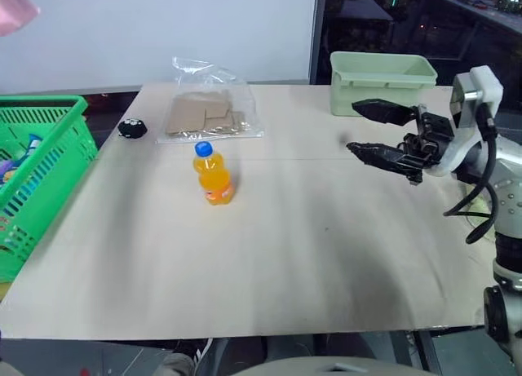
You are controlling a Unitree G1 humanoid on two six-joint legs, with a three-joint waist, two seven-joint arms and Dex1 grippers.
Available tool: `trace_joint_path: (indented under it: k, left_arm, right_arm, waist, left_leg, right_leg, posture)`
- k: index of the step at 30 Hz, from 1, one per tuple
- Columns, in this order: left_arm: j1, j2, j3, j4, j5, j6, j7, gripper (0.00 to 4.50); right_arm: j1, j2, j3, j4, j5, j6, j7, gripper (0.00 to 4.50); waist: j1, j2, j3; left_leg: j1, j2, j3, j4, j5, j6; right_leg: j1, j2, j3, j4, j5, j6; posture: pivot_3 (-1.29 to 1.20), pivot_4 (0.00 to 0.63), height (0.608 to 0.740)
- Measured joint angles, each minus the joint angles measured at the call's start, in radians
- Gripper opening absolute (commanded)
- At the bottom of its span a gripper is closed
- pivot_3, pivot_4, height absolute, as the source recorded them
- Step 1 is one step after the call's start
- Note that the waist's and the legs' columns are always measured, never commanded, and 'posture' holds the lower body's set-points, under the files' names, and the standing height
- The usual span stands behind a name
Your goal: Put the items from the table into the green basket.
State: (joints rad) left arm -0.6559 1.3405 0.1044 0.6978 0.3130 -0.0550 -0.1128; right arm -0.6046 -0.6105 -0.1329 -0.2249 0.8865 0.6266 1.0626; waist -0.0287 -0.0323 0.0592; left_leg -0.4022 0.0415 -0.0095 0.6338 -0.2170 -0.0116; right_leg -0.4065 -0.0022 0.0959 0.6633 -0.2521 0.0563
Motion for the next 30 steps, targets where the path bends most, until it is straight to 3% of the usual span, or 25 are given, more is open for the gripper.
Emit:
trace_joint_path:
  k: [6,11,20,22,30]
  left_arm:
    - [-0.103,-0.040,-0.101,0.261,0.087,-0.070,0.015,0.01]
    - [-0.171,-0.091,-0.150,0.355,0.117,-0.083,0.027,0.01]
    - [-0.182,-0.078,-0.162,0.436,0.141,-0.027,0.103,4.11]
    - [-0.182,-0.067,-0.161,0.452,0.141,-0.009,0.121,4.41]
    - [-0.165,-0.050,-0.163,0.493,0.138,0.026,0.112,4.41]
  right_arm:
    - [-0.012,0.025,0.011,-0.037,0.005,0.002,-0.012,4.50]
    - [-0.009,0.034,0.016,-0.053,0.005,0.002,-0.023,4.50]
    - [0.009,0.034,0.015,-0.054,0.004,0.002,-0.031,4.50]
    - [0.010,0.034,0.015,-0.054,0.004,0.002,-0.031,4.50]
    - [0.011,0.033,0.014,-0.053,0.004,0.002,-0.030,4.50]
  waist:
    - [0.021,-0.002,-0.001]
    - [0.018,-0.006,-0.004]
    - [0.012,-0.007,-0.004]
    - [0.011,-0.007,-0.004]
    - [0.017,-0.008,-0.005]
  left_leg:
    - [-0.001,0.000,0.000,0.000,0.000,0.000]
    - [-0.011,0.000,-0.002,0.005,0.000,0.000]
    - [-0.012,0.000,-0.004,0.006,0.000,0.000]
    - [-0.012,0.000,-0.004,0.006,0.000,0.000]
    - [-0.012,0.000,-0.004,0.011,0.000,0.000]
  right_leg:
    - [-0.002,0.000,-0.001,0.001,0.000,-0.001]
    - [-0.008,0.000,-0.003,0.002,0.001,-0.001]
    - [-0.009,0.000,-0.004,0.004,0.001,-0.001]
    - [-0.009,0.000,-0.004,0.005,0.001,-0.001]
    - [-0.009,0.000,-0.005,0.010,0.001,-0.001]
  posture:
    - [0.03,0.000,0.740]
    - [0.03,0.000,0.740]
    - [0.02,0.001,0.740]
    - [0.02,0.001,0.740]
    - [0.03,0.003,0.740]
